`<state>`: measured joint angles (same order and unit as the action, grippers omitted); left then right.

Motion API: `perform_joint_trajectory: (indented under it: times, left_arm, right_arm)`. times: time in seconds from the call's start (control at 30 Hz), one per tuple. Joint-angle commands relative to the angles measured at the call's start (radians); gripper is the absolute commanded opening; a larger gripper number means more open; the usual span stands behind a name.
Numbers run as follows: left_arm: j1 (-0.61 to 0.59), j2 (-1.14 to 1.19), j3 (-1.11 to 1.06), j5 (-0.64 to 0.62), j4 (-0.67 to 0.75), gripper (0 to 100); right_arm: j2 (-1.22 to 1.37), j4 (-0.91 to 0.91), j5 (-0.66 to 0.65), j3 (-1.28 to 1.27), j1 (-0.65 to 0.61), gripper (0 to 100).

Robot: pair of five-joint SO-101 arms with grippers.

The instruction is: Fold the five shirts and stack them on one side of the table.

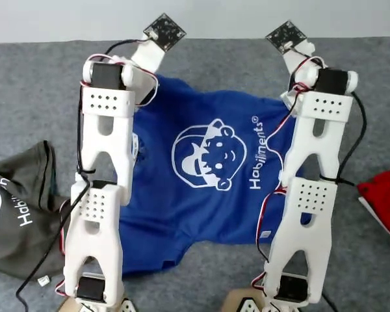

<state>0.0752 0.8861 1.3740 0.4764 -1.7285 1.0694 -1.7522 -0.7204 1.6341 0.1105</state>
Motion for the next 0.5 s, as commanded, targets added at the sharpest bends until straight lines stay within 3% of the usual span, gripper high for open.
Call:
perform_joint_trajectory:
  times: [0.0,0.2,0.47]
  left_arm:
    - [-0.008,-0.127,-0.039,0.028,-0.029,1]
    - [0.031,-0.347,-0.401,0.16,-0.029,1]
    - [0.046,-0.568,-0.759,0.227,-0.026,1]
  right_arm:
    - [-0.113,-0.045,-0.003,0.046,0.027,1.2]
    - [-0.188,-0.048,-0.008,0.018,0.035,1.2]
    - [-0.446,-0.047,0.006,-0.377,0.028,1.3]
